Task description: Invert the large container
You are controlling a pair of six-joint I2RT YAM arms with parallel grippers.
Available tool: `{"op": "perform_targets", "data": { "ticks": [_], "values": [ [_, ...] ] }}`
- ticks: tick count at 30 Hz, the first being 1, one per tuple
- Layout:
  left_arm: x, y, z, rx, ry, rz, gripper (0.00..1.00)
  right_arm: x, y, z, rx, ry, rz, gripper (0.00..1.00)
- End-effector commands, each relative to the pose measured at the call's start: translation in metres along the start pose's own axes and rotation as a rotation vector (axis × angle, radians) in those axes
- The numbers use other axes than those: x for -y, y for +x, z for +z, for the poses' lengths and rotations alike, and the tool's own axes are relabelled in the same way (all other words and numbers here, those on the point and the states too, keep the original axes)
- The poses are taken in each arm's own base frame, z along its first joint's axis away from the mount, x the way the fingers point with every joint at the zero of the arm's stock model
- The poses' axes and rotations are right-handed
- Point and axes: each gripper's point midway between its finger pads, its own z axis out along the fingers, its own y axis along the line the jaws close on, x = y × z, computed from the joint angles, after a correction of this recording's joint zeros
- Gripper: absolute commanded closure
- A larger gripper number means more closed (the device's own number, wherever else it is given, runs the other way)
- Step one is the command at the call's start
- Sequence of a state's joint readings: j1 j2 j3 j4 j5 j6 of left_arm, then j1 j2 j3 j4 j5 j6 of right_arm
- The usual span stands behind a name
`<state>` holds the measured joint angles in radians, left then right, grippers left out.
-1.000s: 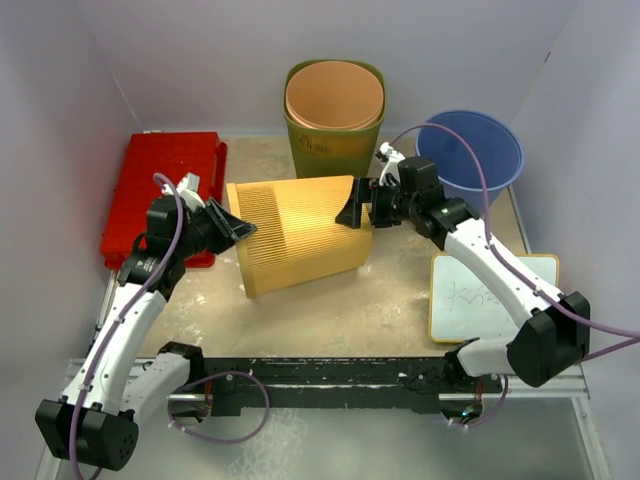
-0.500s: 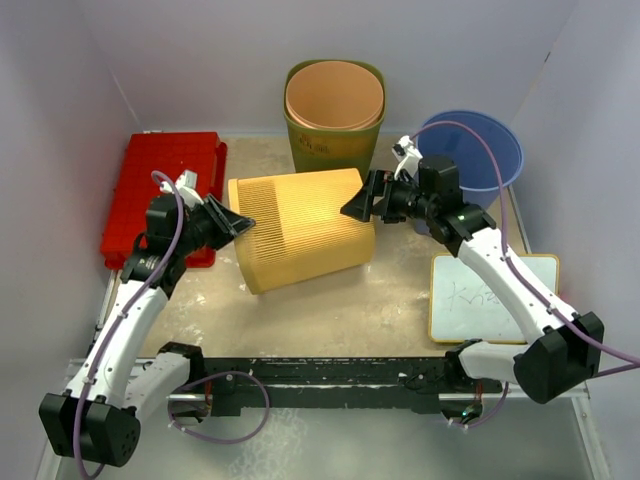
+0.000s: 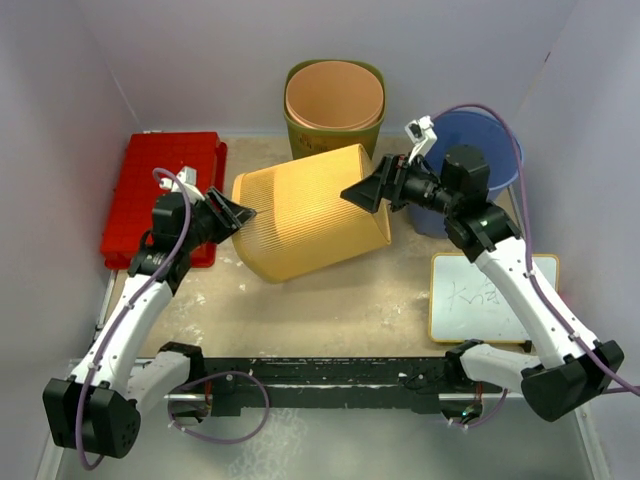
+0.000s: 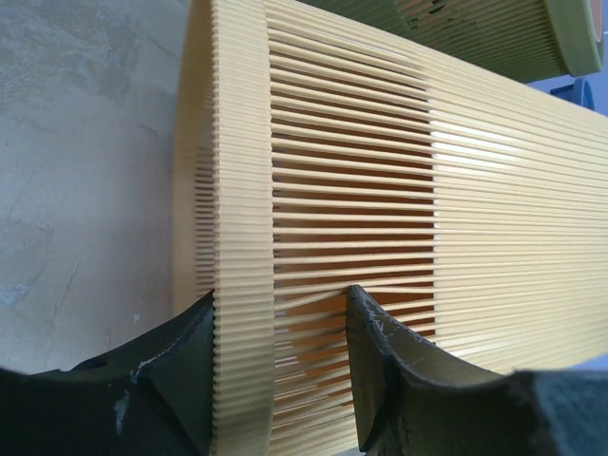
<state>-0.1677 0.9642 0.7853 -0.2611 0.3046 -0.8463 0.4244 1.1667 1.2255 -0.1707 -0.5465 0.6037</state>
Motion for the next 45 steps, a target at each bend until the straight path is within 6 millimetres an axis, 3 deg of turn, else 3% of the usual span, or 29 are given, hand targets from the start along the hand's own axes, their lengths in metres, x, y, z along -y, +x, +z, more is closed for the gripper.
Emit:
{"op": "perform_targets", "data": {
  "ticks": [1,12,19,22,24,27,30,34,40,42,45],
  "values": [
    [-0.022,0.046,0.013,-0.157,-0.056,0.040,0.54,-0.102,-0.019,-0.025,0.018,-0.392,-0.128,0.01],
    [-0.037,0.070,0.034,-0.206,-0.101,0.074,0.46,-0.095,-0.007,-0.013,-0.015,-0.417,-0.074,0.01],
    [-0.043,0.063,0.034,-0.177,-0.149,0.096,0.44,-0.081,-0.001,-0.004,-0.031,-0.356,-0.079,0.01],
    [-0.040,0.047,0.024,-0.132,-0.186,0.139,0.43,-0.060,-0.008,-0.010,-0.011,-0.181,-0.165,0.01],
    [-0.038,0.036,0.017,-0.107,-0.210,0.171,0.42,-0.032,-0.023,-0.022,0.046,0.029,-0.227,0.01],
    [-0.029,0.020,0.005,-0.066,-0.226,0.219,0.41,0.015,-0.041,-0.054,0.146,0.355,-0.286,0.00],
    [-0.018,0.007,-0.004,-0.024,-0.217,0.243,0.40,0.052,-0.044,-0.085,0.183,0.592,-0.304,0.00],
    [0.002,-0.015,-0.020,0.050,-0.195,0.271,0.40,0.088,-0.017,-0.101,0.130,0.748,-0.275,0.00],
    [0.032,-0.053,-0.054,0.190,-0.178,0.311,0.39,0.119,0.044,-0.107,0.053,0.771,-0.216,0.00],
    [0.043,-0.064,-0.066,0.246,-0.152,0.312,0.39,0.132,0.066,-0.105,0.015,0.784,-0.194,0.00],
    [0.056,-0.073,-0.076,0.309,-0.104,0.299,0.39,0.140,0.086,-0.086,0.001,0.719,-0.185,0.01]
  ]
}}
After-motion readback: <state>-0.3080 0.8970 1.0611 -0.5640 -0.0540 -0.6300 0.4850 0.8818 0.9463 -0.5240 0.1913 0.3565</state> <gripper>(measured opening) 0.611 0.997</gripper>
